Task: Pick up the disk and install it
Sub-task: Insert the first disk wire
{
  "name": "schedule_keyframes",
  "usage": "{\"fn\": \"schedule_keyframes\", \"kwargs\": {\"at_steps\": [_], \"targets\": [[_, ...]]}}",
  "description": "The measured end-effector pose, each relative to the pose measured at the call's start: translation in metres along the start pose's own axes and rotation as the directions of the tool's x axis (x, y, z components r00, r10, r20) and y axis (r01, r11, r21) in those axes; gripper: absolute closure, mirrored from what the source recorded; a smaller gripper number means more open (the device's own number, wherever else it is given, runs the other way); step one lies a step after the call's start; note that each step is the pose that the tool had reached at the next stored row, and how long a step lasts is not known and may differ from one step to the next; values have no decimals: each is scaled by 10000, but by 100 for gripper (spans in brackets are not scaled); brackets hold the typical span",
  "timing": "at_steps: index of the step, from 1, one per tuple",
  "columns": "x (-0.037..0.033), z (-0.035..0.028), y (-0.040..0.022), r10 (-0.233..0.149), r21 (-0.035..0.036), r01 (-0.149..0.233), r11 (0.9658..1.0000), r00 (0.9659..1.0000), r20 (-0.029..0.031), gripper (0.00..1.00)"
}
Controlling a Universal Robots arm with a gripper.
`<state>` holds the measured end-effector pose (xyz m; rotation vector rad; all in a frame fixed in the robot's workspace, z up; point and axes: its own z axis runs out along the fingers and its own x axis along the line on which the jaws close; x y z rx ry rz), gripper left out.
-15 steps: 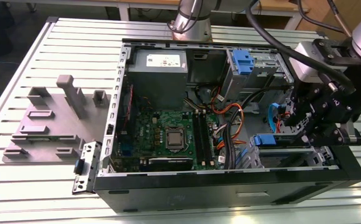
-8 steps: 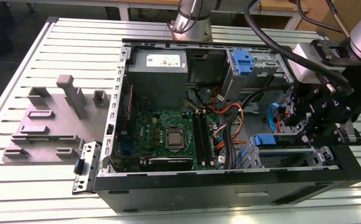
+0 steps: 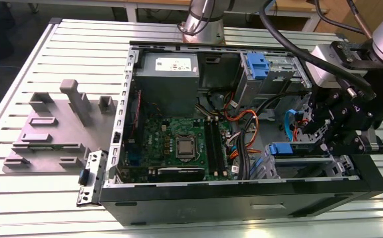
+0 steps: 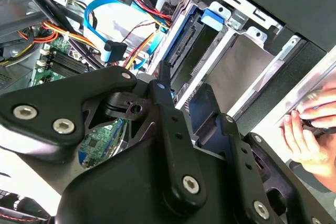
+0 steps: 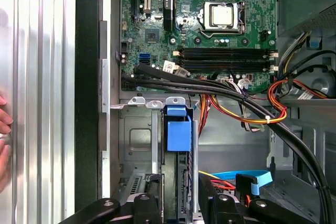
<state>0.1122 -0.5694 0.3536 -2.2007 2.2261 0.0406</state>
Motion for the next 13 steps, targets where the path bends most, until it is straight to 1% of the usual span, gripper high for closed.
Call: {"fn": "schedule_keyframes", "kwargs": {"at_steps": [7, 10, 13], "targets": [[0, -8, 0, 0, 0, 0, 10000, 10000, -1, 58], [-1, -48, 1, 0, 0, 0, 10000, 10000, 5, 58], [-3, -111, 1, 0, 0, 0, 10000, 10000, 6, 58]]}}
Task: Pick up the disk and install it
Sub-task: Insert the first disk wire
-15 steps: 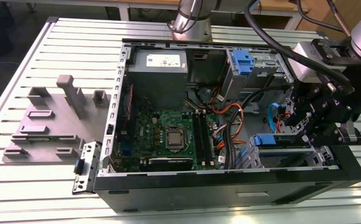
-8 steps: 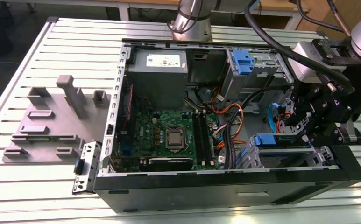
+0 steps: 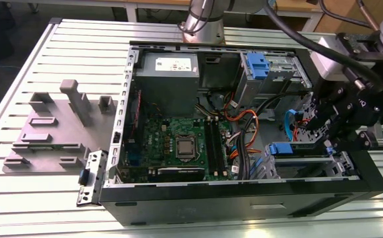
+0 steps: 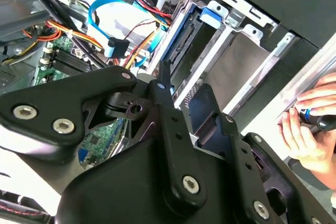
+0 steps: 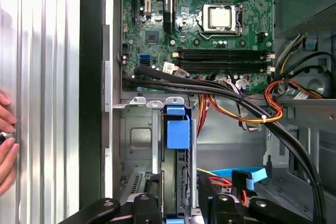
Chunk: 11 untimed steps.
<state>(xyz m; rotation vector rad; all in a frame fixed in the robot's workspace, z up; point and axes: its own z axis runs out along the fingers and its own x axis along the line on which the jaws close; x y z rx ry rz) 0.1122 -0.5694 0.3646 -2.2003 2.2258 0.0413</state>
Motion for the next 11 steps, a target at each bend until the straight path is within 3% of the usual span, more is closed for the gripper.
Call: {"fn": "schedule_keyframes", "kwargs": {"at_steps": [3, 11], "targets": [[-1, -48, 0, 0, 0, 0, 10000, 10000, -1, 58], [-40, -48, 1, 0, 10, 0, 10000, 10000, 1, 58]]}}
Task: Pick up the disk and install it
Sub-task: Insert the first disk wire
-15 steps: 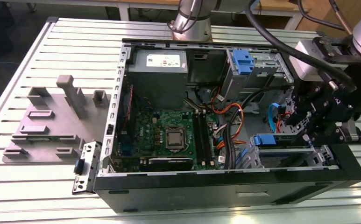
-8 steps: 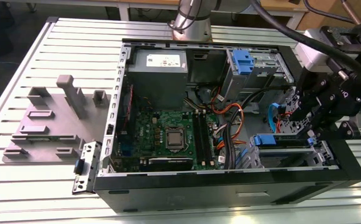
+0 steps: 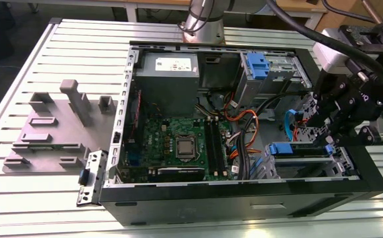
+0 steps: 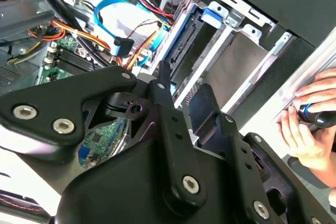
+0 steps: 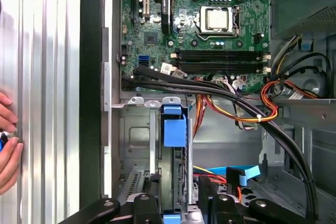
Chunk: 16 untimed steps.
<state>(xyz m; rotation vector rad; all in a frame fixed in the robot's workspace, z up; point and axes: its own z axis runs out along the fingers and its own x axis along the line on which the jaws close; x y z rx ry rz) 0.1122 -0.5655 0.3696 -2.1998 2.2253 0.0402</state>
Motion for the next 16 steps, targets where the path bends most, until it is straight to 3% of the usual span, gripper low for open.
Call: {"fn": "schedule_keyframes", "kwargs": {"at_steps": [16], "targets": [[-216, 30, 2, -2, 49, 2, 10000, 10000, 11, 58]]}}
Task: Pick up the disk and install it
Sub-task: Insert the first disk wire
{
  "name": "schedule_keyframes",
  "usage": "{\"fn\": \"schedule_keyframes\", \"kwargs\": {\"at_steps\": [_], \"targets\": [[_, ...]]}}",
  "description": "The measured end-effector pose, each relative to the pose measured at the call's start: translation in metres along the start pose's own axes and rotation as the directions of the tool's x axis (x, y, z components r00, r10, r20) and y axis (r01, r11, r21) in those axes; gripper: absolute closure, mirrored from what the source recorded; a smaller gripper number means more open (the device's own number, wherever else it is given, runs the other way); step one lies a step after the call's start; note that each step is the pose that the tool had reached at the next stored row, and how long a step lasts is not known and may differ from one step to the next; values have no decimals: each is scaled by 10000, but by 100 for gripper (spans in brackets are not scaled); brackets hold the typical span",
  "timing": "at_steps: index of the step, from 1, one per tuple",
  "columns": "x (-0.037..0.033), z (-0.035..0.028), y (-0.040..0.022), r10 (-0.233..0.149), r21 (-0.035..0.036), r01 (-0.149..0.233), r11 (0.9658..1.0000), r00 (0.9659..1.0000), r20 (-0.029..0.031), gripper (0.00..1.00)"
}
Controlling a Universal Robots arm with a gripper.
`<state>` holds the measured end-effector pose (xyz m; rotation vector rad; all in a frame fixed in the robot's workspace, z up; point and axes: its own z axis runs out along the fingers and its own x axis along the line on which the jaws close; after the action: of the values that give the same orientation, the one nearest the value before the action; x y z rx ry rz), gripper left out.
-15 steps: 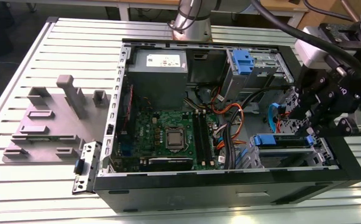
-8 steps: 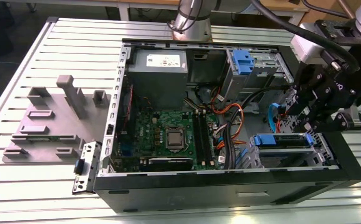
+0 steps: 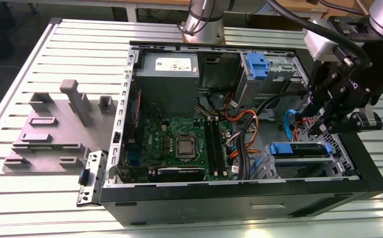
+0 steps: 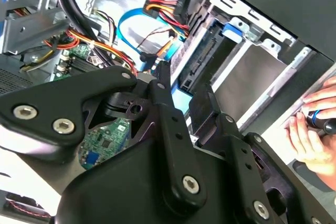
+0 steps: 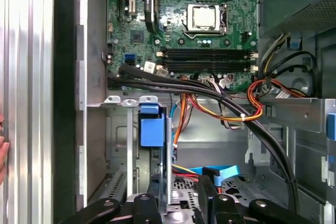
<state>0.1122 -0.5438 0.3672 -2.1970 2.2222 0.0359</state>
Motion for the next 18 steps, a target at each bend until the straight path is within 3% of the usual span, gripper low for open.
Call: {"fn": "schedule_keyframes", "kwargs": {"at_steps": [9, 15, 18], "targets": [[-127, 27, 2, -1, 49, 1, 10000, 10000, 10, 58], [-233, 58, 14, -3, 132, 3, 9999, 10000, 12, 58], [-252, 72, 49, -5, 177, 5, 9998, 10000, 12, 58]]}}
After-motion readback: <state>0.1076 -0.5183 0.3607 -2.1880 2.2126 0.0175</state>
